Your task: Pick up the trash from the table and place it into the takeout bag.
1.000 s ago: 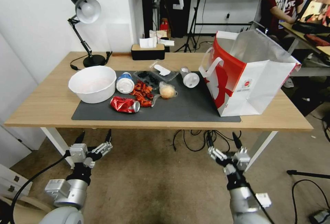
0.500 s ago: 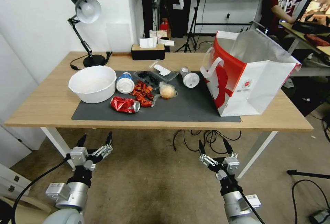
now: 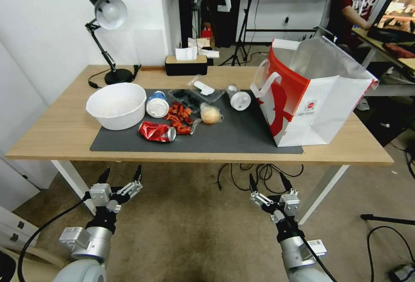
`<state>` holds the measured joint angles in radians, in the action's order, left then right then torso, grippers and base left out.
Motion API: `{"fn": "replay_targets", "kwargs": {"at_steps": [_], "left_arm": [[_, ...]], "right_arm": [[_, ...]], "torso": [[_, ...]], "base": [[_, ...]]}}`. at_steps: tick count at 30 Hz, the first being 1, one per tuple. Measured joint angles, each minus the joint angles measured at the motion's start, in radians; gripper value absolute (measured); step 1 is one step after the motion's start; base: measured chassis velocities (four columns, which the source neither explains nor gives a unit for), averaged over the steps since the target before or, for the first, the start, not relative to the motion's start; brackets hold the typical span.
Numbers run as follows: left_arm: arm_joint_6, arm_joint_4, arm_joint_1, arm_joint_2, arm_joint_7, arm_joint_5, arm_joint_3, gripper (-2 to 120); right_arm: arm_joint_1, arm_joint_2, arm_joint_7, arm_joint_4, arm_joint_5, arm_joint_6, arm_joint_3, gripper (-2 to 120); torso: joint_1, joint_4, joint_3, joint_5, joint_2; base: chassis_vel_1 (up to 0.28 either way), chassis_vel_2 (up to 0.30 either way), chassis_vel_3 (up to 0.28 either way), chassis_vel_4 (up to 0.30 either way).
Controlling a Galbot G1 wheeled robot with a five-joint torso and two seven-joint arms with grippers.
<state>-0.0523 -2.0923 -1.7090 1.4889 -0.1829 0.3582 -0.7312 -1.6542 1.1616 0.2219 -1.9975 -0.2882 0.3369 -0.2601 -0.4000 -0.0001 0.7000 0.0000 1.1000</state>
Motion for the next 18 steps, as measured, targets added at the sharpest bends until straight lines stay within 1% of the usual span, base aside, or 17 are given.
{"fn": "replay_targets", "kwargs": {"at_steps": [2,3,6,7,9,10,11,14,15,18], "left_arm": [[0.003,0.0,0.002,0.0,0.0,-0.001,0.0,100],[0.003,0.0,0.002,0.0,0.0,-0.001,0.0,100],[0.006,-0.002,0.005,0.0,0.002,-0.001,-0.001,100],[0.006,-0.002,0.005,0.0,0.002,-0.001,-0.001,100],[0.006,-0.004,0.005,0.0,0.002,-0.001,-0.001,100],[0.006,-0.006,0.004,0.0,0.003,-0.002,-0.001,100],[0.006,-0.006,0.004,0.0,0.003,-0.002,-0.001,100],[0.007,-0.015,0.002,0.004,0.004,-0.005,-0.001,100],[0.007,-0.015,0.002,0.004,0.004,-0.005,-0.001,100],[0.008,-0.027,-0.001,0.009,0.005,-0.009,0.0,100]], "right_arm": [[0.01,-0.012,-0.006,-0.037,-0.001,-0.02,0.001,100],[0.01,-0.012,-0.006,-0.037,-0.001,-0.02,0.001,100],[0.057,-0.044,-0.038,-0.117,-0.044,-0.081,0.002,100],[0.057,-0.044,-0.038,-0.117,-0.044,-0.081,0.002,100],[0.112,-0.075,-0.073,-0.149,-0.108,-0.125,0.01,100],[0.156,-0.096,-0.091,-0.159,-0.141,-0.149,0.019,100],[0.156,-0.096,-0.091,-0.159,-0.141,-0.149,0.019,100],[0.301,-0.147,-0.108,-0.153,-0.183,-0.201,0.065,100],[0.301,-0.147,-0.108,-0.153,-0.183,-0.201,0.065,100],[0.421,-0.165,-0.099,-0.123,-0.205,-0.239,0.135,100]], "torso": [[0.0,0.0,0.0,0.0001,0.0],[0.0,0.0,0.0,0.0001,0.0],[0.0,0.0,0.0,0.0,0.0],[0.0,0.0,0.0,0.0,0.0],[0.0,-0.0002,0.0,0.0001,0.0],[0.0,0.0001,0.0,-0.0001,0.0],[0.0,0.0001,0.0,-0.0001,0.0],[0.0,0.0002,0.0,-0.0002,0.0],[0.0,0.0002,0.0,-0.0002,0.0],[0.0,0.0001,0.0,0.0001,0.0]], "base": [[0.0,0.0,0.0,0.0],[0.0,0.0,0.0,0.0],[0.0,0.0,0.0,0.0],[0.0,0.0,0.0,0.0],[0.0,0.0,0.0,0.0],[0.0,0.0,0.0,0.0],[0.0,0.0,0.0,0.0],[0.0,0.0,0.0,0.0],[0.0,0.0,0.0,0.0],[0.0,0.0,0.0,0.0]]}}
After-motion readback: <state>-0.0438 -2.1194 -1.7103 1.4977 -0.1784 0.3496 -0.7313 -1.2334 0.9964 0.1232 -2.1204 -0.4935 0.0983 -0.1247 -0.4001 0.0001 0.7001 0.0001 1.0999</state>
